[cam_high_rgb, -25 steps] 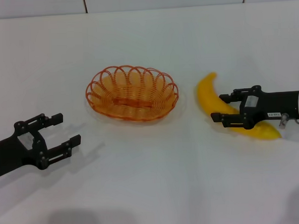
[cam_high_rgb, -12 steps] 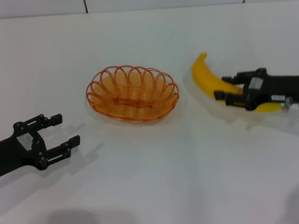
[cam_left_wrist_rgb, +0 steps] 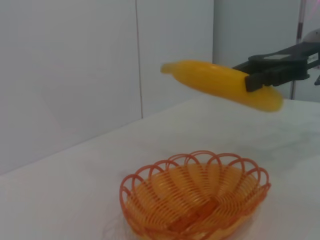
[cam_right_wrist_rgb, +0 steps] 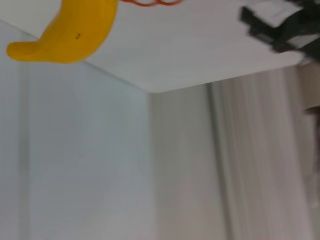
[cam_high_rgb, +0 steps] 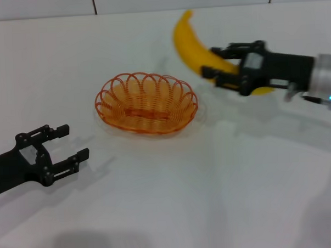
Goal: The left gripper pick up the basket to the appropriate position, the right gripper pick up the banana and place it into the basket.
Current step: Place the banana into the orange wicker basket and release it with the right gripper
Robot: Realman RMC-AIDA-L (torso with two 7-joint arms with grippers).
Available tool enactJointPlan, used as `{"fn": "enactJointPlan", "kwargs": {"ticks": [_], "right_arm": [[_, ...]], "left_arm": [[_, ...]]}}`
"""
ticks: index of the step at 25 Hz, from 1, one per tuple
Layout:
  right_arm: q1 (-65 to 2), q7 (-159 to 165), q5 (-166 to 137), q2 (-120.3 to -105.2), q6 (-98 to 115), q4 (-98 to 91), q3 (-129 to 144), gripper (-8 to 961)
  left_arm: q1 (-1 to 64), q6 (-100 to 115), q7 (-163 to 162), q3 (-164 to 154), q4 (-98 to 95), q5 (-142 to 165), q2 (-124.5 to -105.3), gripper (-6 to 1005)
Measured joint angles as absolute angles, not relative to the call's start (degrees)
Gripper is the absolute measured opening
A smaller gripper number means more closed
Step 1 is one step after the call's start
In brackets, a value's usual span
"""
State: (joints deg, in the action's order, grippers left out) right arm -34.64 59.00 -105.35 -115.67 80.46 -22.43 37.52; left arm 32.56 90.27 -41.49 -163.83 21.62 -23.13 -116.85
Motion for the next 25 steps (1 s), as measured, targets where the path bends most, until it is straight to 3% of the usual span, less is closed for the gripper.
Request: {"fn": "enactJointPlan", "kwargs": {"ticks": [2, 12, 25], "right_arm": [[-36.40, 57.22, -105.27, -116.40, 79.38, -21.61, 40.31, 531], [-45.83, 50.47, -105.01, -117.10, 69.99, -9.87, 44.38, 562], [-46.75, 48.61, -104.75, -117.06, 69.14, -7.00, 43.93, 602]], "left_arm": [[32.77, 90.19, -41.48, -163.83, 21.47, -23.12, -116.92, 729], [34.08, 89.40, -41.40, -163.83, 20.02, -22.89, -116.94, 729], [33.93, 89.38, -41.28, -163.83, 19.39, -23.00, -116.90, 730]]}}
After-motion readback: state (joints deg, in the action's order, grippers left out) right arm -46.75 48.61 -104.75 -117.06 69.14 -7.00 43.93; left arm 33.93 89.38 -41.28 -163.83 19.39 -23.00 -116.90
